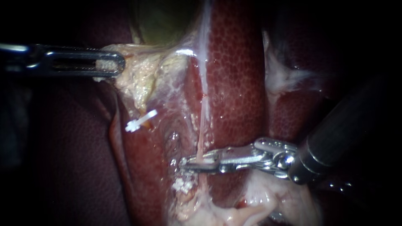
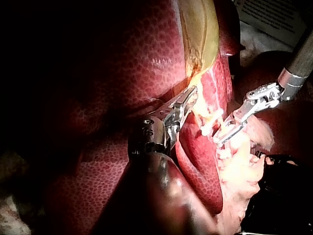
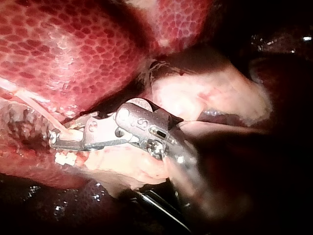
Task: Going back second clip right tube
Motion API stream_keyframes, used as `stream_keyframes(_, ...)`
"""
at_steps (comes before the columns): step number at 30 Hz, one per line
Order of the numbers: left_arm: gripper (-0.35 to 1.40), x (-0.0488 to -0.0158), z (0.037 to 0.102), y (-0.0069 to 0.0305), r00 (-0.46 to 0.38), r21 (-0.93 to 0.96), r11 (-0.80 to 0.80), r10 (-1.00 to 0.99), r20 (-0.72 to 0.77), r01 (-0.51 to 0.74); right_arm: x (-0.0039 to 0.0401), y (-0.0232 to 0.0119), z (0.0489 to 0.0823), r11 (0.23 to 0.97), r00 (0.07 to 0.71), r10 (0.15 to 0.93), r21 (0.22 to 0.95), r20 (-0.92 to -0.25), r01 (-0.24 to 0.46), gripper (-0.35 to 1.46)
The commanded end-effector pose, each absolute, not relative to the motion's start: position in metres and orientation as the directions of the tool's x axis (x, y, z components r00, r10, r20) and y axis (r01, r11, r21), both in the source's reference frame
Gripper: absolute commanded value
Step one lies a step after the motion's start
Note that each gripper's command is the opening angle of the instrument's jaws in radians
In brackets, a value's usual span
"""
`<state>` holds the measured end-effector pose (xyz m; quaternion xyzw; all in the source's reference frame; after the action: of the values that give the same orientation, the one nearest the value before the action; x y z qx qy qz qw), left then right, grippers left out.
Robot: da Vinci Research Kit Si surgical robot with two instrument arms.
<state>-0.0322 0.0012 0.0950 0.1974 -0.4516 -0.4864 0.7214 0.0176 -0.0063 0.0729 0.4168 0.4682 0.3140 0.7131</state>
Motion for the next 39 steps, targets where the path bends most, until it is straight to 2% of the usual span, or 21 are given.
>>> stream_keyframes(1, -0.28, -0.0322, 0.095, 0.0012, 0.119, 0.724, 0.449, -0.88, 0.46, 0.523, 0.0176, -0.0063, 0.0729, 0.456, 0.365, 0.838, 0.888, -0.406, -0.058, -0.35)
stream_keyframes(19, -0.28, -0.0322, 0.0951, 0.0013, 0.119, 0.724, 0.449, -0.88, 0.46, 0.523, 0.0175, -0.0062, 0.0728, 0.455, 0.366, 0.838, 0.889, -0.406, -0.056, -0.35)
stream_keyframes(20, -0.28, -0.0323, 0.0951, 0.0013, 0.119, 0.724, 0.449, -0.88, 0.46, 0.523, 0.0175, -0.0062, 0.0728, 0.45, 0.369, 0.839, 0.891, -0.4, -0.056, -0.24)
stream_keyframes(22, -0.28, -0.0323, 0.0951, 0.0013, 0.119, 0.724, 0.449, -0.88, 0.46, 0.523, 0.0175, -0.0062, 0.0728, 0.448, 0.354, 0.843, 0.893, -0.405, -0.044, 0.21)
stream_keyframes(24, -0.28, -0.0323, 0.0951, 0.0013, 0.119, 0.724, 0.449, -0.88, 0.46, 0.523, 0.0176, -0.006, 0.0729, 0.48, 0.34, 0.828, 0.877, -0.446, -0.02, 0.49)
stream_keyframes(28, -0.28, -0.0323, 0.0951, 0.0013, 0.119, 0.724, 0.449, -0.88, 0.46, 0.523, 0.0179, -0.0057, 0.0731, 0.54, 0.297, 0.813, 0.839, -0.501, -0.062, 0.6)
stream_keyframes(39, -0.28, -0.0323, 0.0951, 0.0013, 0.119, 0.724, 0.449, -0.88, 0.46, 0.523, 0.0169, -0.0048, 0.0725, 0.609, 0.304, 0.762, 0.792, -0.572, -0.037, 0.6)
